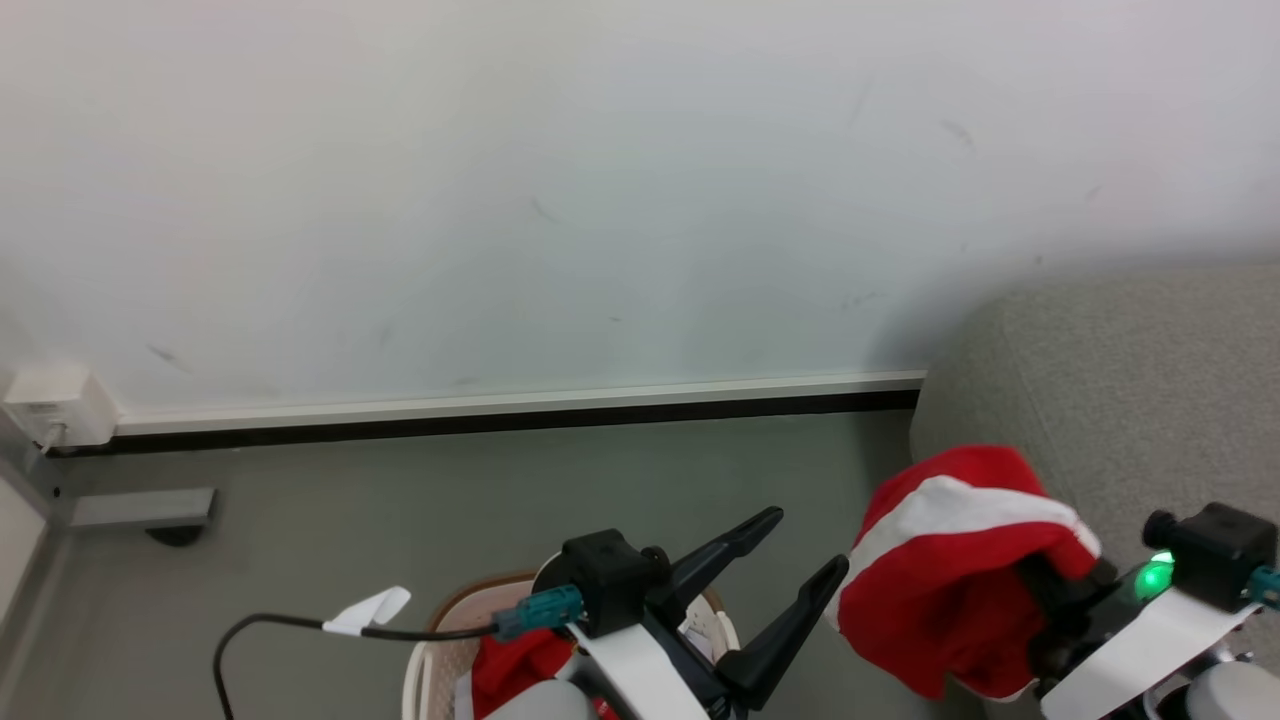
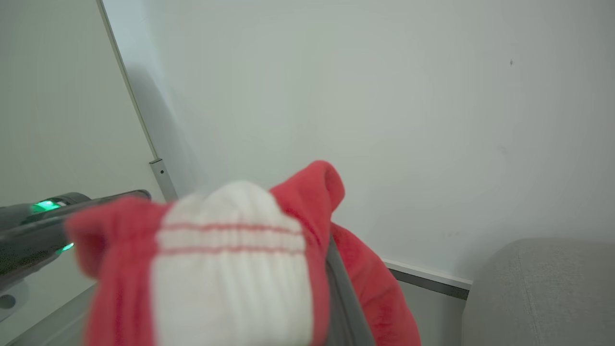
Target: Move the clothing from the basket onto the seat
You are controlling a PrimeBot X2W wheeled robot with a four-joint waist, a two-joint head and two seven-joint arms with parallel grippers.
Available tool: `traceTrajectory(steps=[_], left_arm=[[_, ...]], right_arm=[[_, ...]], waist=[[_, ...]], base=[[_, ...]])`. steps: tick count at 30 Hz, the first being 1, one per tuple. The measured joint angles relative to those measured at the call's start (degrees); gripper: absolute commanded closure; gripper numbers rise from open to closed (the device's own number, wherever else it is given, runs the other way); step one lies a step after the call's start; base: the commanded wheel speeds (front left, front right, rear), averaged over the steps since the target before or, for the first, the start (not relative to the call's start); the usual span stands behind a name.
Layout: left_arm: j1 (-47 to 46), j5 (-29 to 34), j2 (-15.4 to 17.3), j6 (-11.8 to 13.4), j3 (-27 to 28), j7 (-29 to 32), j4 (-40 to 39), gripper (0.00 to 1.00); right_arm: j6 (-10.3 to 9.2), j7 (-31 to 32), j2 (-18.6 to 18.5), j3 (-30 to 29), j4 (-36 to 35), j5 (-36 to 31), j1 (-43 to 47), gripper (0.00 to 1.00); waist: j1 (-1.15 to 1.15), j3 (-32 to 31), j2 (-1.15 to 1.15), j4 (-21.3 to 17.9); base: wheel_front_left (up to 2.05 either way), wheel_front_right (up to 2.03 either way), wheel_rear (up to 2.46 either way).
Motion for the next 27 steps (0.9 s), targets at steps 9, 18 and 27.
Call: traceTrajectory(steps=[9,18,27], left_arm=[[0.1,1.6,-1.4,0.0,0.1,-0.8,2.1,0.00],[1.1,3.0,-2.9,0.0,0.7,-0.9,1.5,0.00],[1.3,3.4,-3.7,0.0,0.5,-0.9,1.6,0.00]], right_arm=[[0.00,0.0,-3.0,-6.0,-2.1,0.5,1.6,1.00],[0.00,1.0,-3.8,-10.4,-3.9,-0.2,2.6,1.00],[0.00,1.5,-3.4,-14.0,-4.6,-1.3,3.9,1.00]], waist=[[0.00,0.3,0.00,-3.3],[-0.01,0.4,0.00,-8.3],[0.00,1.1,0.00,-11.1]], base=[[0.00,0.00,0.00],[0.00,0.00,0.00],[0.00,0.00,0.00]])
